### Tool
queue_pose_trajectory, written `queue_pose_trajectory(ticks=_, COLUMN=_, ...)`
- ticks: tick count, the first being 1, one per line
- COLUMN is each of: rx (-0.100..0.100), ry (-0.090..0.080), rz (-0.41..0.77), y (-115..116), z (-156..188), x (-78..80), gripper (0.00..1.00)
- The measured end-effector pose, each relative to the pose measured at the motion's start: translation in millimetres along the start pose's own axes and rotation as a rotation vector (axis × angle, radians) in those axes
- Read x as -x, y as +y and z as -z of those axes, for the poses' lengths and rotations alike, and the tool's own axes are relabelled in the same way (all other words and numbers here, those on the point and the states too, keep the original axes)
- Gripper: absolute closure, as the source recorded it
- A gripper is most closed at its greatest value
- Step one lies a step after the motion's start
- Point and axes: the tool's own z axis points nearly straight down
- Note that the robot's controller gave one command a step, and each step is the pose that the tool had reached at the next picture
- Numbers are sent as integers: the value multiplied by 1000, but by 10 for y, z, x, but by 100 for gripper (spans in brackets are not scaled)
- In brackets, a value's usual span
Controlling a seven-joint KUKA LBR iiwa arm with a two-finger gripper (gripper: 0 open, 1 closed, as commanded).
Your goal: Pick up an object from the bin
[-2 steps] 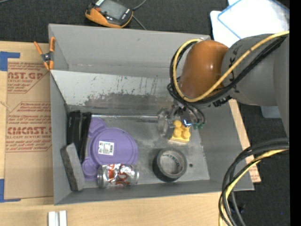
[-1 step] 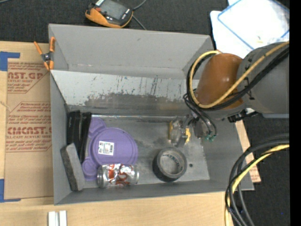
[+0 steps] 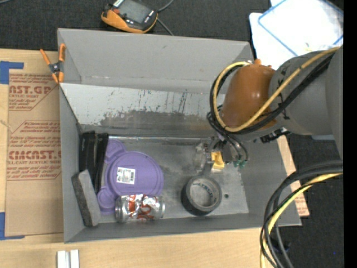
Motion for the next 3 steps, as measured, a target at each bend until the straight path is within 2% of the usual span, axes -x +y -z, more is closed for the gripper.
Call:
queue_pose_trajectory(ticks=1, rx=7, ry=-11, rz=245, y=240, z=-82, x=-28, gripper=100)
queue_pose_trajectory(ticks=2, rx=0, ry=-11, rz=559, y=-416, z=537, x=-390, gripper=100)
queue_pose_trajectory(ticks=3, rx=5, ry=-27, rz=509, y=274, z=-387, x=-700, gripper=100)
